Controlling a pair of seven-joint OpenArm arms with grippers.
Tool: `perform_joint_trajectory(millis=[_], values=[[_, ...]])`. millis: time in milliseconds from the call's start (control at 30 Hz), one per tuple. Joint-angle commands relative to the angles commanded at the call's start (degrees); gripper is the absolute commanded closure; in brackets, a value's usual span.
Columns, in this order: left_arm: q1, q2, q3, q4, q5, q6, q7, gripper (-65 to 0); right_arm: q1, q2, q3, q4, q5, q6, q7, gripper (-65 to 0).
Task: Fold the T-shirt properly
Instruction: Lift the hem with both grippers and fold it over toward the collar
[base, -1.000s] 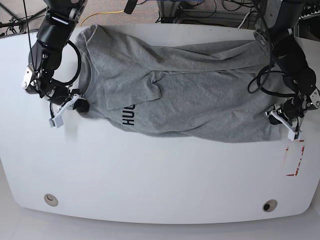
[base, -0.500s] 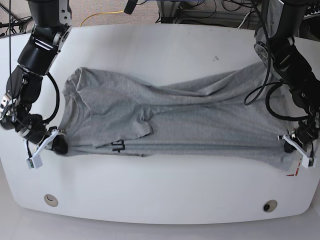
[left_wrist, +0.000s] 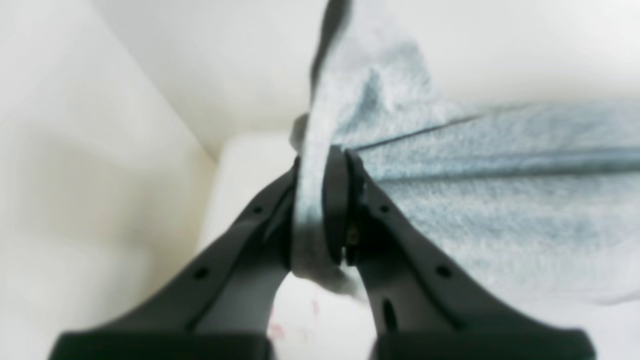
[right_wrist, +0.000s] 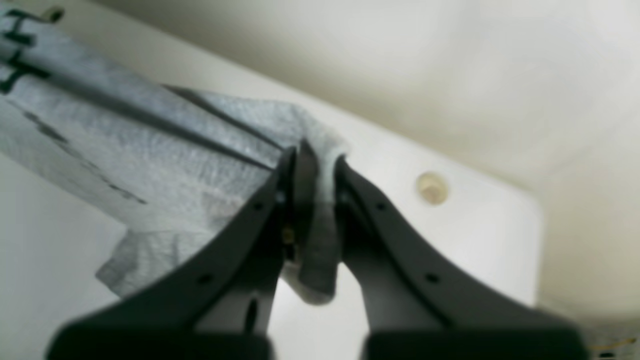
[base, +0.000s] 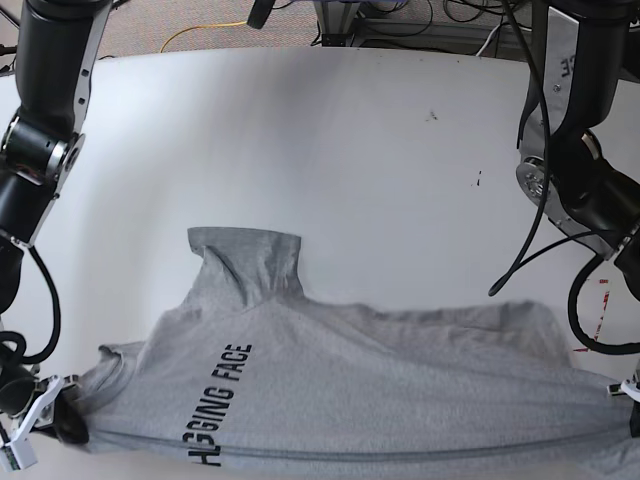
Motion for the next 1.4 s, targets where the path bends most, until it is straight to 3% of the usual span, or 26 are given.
perform_joint_trajectory(millis=[133, 300, 433, 600, 700, 967, 1267, 1400], values=[[-3.0, 0.0, 2.3, 3.3, 0.0, 0.0, 0.6, 0.0, 6.1, 1.8, -1.7, -0.3, 2.5, 0.88, -2.0, 0.0], [-2.5, 0.4, 3.4, 8.3, -0.1, 0.0, 5.0, 0.0, 5.5, 5.5, -1.8, -0.2, 7.6, 1.58, -3.3, 0.0], [1.8, 2.5, 3.3, 8.9, -0.1, 0.0, 5.2, 0.0, -1.7, 6.4, -0.3, 0.1, 11.1, 1.58, -3.4, 0.0], [9.5, 4.0, 3.3, 14.2, -0.1, 0.0, 5.4, 0.0, -17.9, 7.3, 10.9, 0.6, 16.3, 1.93, -3.4, 0.0], [14.8, 4.3, 3.3, 16.5, -0.1, 0.0, 5.4, 0.0, -25.8, 6.9, 14.4, 3.3, 17.2, 1.93, -3.4, 0.0], [29.7, 5.4, 2.2, 20.2, -0.1, 0.0, 5.4, 0.0, -45.8, 0.6, 23.6, 12.7, 17.6, 1.93, -3.4, 0.0], [48.9, 5.5, -2.0, 21.1, -0.1, 0.0, 5.4, 0.0, -62.0, -6.9, 24.7, 19.3, 17.7, 1.85, -3.4, 0.0], [54.9, 5.5, -6.2, 20.7, 0.0, 0.0, 5.2, 0.0, -68.0, -10.0, 28.7, 21.9, 17.2, 1.85, -3.4, 0.0]])
